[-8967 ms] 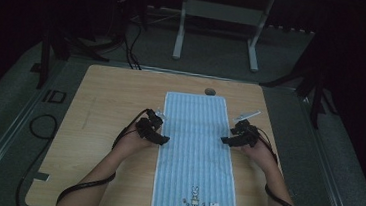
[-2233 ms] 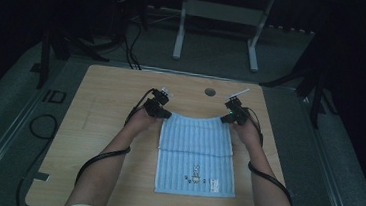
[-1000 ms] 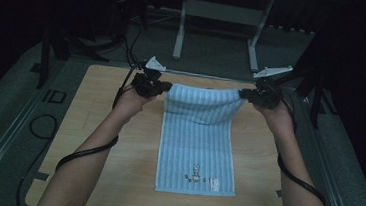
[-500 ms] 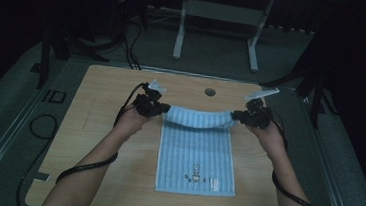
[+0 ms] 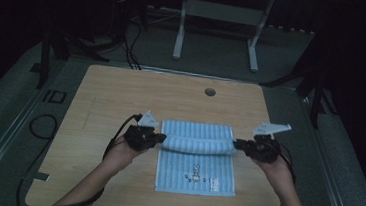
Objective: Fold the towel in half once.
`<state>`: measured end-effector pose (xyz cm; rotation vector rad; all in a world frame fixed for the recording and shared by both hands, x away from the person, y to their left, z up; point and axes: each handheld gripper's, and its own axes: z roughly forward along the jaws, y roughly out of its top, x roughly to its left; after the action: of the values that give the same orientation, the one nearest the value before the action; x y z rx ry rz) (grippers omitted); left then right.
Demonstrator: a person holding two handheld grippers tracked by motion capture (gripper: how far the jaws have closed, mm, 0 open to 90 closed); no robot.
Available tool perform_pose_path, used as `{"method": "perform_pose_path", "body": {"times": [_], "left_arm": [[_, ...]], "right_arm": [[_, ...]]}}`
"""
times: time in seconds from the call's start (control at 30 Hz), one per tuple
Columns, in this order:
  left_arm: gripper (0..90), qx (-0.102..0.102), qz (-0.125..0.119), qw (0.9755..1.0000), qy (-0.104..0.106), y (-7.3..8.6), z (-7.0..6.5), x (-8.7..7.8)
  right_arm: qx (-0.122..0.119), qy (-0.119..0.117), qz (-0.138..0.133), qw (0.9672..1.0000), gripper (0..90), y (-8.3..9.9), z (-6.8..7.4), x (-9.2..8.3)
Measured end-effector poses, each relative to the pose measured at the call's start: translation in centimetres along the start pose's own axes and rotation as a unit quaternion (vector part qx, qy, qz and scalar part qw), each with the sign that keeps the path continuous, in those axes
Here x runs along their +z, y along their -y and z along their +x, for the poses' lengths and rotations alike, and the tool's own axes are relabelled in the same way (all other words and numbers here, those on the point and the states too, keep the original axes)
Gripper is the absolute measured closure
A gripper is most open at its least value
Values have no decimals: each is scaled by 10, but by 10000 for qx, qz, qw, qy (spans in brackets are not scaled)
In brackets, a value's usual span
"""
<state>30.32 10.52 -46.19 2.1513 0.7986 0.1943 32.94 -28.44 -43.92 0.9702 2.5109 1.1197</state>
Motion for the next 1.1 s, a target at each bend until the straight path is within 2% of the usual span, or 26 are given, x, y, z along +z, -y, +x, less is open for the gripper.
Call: {"method": "perform_pose_path", "body": {"times": [0.03, 0.07, 0.1, 0.13, 0.17, 0.2, 0.23, 0.27, 0.33, 0.43, 0.47, 0.53, 0.63, 0.77, 0.83, 1.0, 1.1], "left_arm": [[883, 20, 104, 9991, 400, 9, -9, -3], [864, 109, 304, 9981, 519, 19, -19, -4], [782, 228, 472, 9972, 534, 29, -27, -5], [657, 226, 584, 9954, 725, 38, -32, -5], [576, 253, 633, 9952, 696, 45, -36, -5], [576, 253, 674, 9960, 527, 50, -37, -4], [565, 154, 712, 9955, 600, 54, -34, -3], [518, 73, 674, 9957, 626, 56, -32, -2], [516, -100, 706, 9956, 603, 57, -26, 1], [478, -161, 721, 9955, 595, 56, -21, 5], [478, -170, 744, 9949, 656, 56, -18, 7], [477, -144, 814, 9948, 599, 55, -15, 11], [459, -232, 844, 9946, 559, 54, -8, 19], [460, -184, 907, 9944, 514, 50, -1, 25], [461, -166, 910, 9947, 459, 48, 3, 26], [463, -170, 900, 9949, 430, 40, 11, 29], [466, -107, 932, 9950, 336, 34, 16, 31]], "right_arm": [[44, -189, -13, 9998, 775, 9, 8, -9], [4, -399, 36, 9992, 667, 21, 16, -16], [39, -509, 85, 9987, 602, 32, 24, -22], [103, -547, 48, 9984, 570, 44, 30, -28], [164, -618, 81, 9979, 552, 54, 33, -32], [240, -533, 157, 9982, 532, 62, 34, -35], [318, -350, 199, 9987, 533, 67, 34, -35], [404, -338, 223, 9984, 521, 70, 32, -34], [511, -341, 221, 9979, 518, 72, 29, -30], [537, -360, 257, 9976, 512, 69, 25, -20], [529, -359, 271, 9976, 509, 68, 24, -17], [500, -387, 309, 9975, 504, 65, 23, -10], [481, -410, 348, 9974, 497, 60, 18, 0], [379, -463, 410, 9974, 485, 54, 11, 13], [279, -366, 421, 9981, 485, 52, 8, 17], [289, -295, 425, 9982, 481, 43, -5, 26], [296, -267, 454, 9982, 481, 37, -13, 32]]}}
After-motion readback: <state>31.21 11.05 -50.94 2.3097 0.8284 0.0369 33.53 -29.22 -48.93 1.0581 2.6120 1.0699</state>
